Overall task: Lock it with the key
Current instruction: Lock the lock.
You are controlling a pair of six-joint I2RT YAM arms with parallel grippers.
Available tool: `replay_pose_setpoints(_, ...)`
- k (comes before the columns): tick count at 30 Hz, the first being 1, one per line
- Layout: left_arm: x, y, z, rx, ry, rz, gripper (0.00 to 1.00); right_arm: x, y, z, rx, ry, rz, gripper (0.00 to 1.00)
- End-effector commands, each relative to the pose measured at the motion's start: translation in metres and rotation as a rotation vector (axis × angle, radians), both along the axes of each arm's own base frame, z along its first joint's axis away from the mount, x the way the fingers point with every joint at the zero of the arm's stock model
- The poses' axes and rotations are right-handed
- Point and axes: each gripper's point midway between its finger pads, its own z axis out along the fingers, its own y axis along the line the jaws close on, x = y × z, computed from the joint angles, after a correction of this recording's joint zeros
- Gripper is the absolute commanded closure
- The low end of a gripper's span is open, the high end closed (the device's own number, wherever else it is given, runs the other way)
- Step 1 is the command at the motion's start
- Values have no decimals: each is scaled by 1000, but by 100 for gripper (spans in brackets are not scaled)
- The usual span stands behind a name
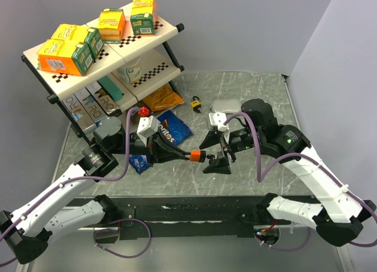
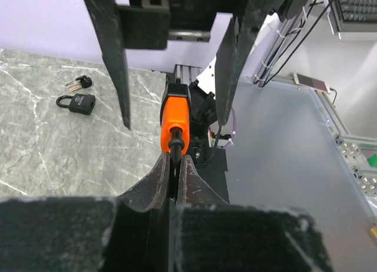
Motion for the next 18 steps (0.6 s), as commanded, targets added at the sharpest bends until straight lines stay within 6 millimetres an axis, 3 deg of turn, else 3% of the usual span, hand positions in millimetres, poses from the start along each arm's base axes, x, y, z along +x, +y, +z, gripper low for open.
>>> replay_pose_setpoints(1, 0, 0, 40, -106, -67, 6, 99, -7, 8, -5, 0, -11, 53, 15)
replay_pose_setpoints(12, 3, 0, 39, -100, -47, 21, 99, -8, 14, -5, -3, 3, 63, 53)
replay_pose_setpoints(17, 5, -1, 34, -87, -44, 33, 99, -6, 16, -3, 0, -3, 64, 63)
replay_pose_setpoints(18, 7, -1, 32, -79, -37, 36, 99, -6, 17, -3, -1, -3, 64, 72)
